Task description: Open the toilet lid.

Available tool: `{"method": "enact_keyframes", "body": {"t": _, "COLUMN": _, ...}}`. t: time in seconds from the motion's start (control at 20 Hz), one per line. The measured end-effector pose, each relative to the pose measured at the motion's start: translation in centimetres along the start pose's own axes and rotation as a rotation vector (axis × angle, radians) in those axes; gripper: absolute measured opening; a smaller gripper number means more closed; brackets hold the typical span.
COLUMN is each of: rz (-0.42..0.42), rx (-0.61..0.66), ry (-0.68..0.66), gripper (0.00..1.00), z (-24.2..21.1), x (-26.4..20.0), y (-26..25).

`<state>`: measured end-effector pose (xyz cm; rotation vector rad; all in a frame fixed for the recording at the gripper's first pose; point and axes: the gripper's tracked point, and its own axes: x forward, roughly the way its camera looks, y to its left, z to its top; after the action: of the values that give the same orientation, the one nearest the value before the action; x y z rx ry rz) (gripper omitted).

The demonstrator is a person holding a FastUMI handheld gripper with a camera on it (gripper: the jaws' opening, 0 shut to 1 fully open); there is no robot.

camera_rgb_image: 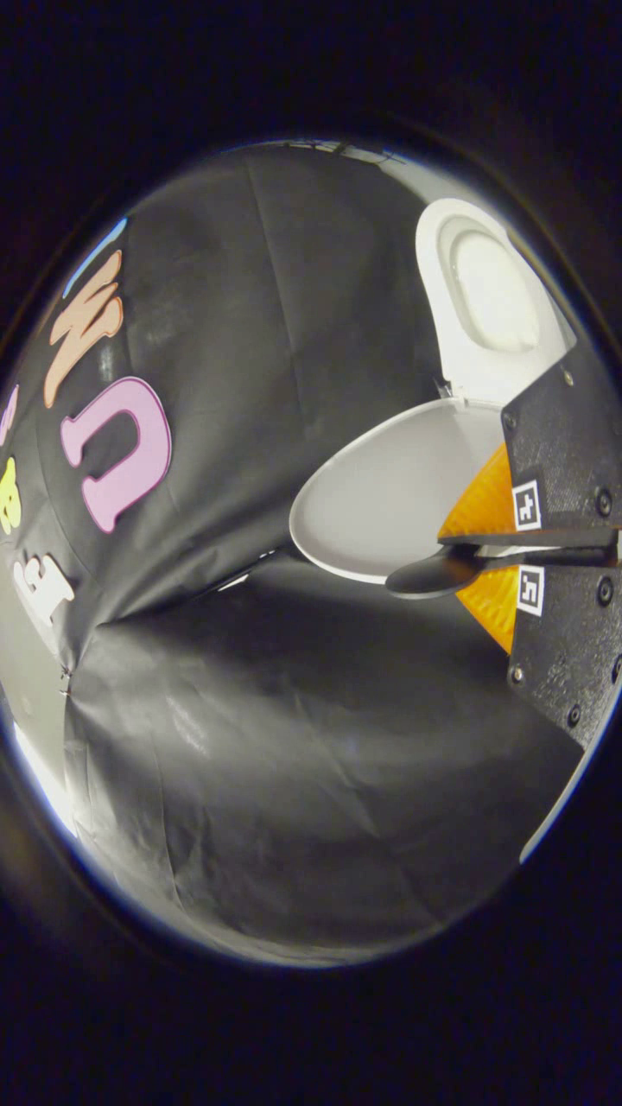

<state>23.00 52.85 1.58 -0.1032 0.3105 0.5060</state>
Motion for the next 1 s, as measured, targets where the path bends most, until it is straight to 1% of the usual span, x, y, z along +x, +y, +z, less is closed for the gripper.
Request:
{"method": "enact_keyframes", "body": {"t": 0.35, "rz": 0.006, "rx": -0.055, "ry": 0.026, "gripper": 0.0, "z": -0.5, "x": 1.1, "y": 1.6}}
{"method": "enact_keyframes", "body": {"t": 0.55, "rz": -0.03, "rx": -0.098, "ry": 0.024, "gripper": 0.1, "z": 0.0, "x": 1.3, "y": 1.4}}
{"method": "enact_keyframes", "body": {"t": 0.7, "rz": -0.08, "rx": -0.087, "ry": 0.001, "gripper": 0.27, "z": -0.4, "x": 0.6, "y": 0.5}}
{"method": "enact_keyframes", "body": {"t": 0.8, "rz": -0.091, "rx": -0.09, "ry": -0.001, "gripper": 0.29, "z": -0.8, "x": 0.5, "y": 0.6}}
{"method": "enact_keyframes", "body": {"t": 1.0, "rz": -0.064, "rx": -0.143, "ry": 0.016, "gripper": 0.32, "z": -0.6, "x": 0.4, "y": 1.4}}
